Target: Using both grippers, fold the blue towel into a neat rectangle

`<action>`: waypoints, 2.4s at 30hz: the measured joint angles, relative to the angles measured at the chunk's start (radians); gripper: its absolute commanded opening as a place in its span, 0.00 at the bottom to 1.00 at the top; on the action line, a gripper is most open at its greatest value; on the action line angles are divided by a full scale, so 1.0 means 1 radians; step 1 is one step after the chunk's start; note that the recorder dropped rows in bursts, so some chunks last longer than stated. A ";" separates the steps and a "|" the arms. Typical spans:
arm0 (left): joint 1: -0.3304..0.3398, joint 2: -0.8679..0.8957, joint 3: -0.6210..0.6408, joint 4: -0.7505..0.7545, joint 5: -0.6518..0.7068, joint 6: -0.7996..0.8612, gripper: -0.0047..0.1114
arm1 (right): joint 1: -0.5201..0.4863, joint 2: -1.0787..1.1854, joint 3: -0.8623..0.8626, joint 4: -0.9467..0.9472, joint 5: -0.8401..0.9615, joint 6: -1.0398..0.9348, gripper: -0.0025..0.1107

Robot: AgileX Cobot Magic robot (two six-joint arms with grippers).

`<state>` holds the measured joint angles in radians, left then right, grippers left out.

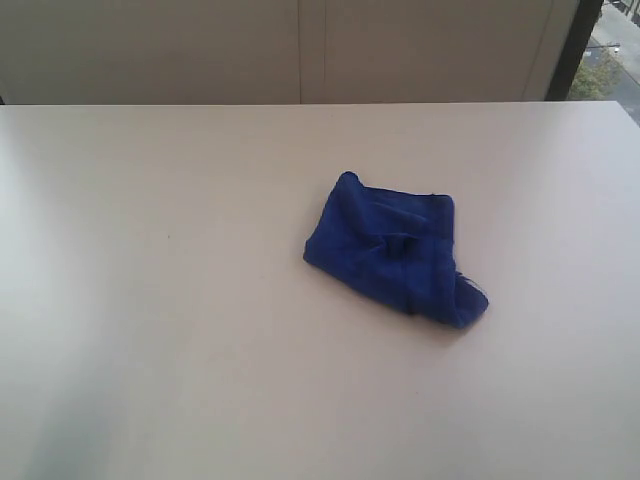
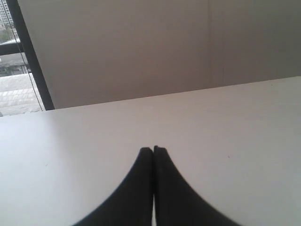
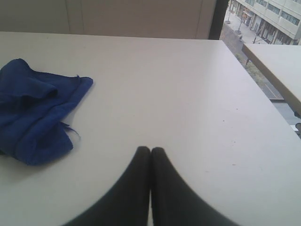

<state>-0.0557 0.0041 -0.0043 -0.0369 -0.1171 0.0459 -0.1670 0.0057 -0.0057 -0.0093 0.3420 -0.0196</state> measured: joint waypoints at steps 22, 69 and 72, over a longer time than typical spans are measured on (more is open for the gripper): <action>0.000 0.000 0.000 0.000 0.003 0.000 0.04 | 0.000 0.000 0.000 0.000 0.000 0.000 0.02; 0.000 0.565 -0.404 -0.004 0.322 -0.089 0.04 | 0.000 0.000 0.000 0.000 0.000 0.000 0.02; 0.000 0.565 -0.404 -0.004 0.316 -0.089 0.04 | 0.000 0.000 0.000 0.000 0.000 0.000 0.02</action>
<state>-0.0557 0.5693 -0.4078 -0.0404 0.1990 -0.0434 -0.1670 0.0057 -0.0057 -0.0093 0.3420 -0.0196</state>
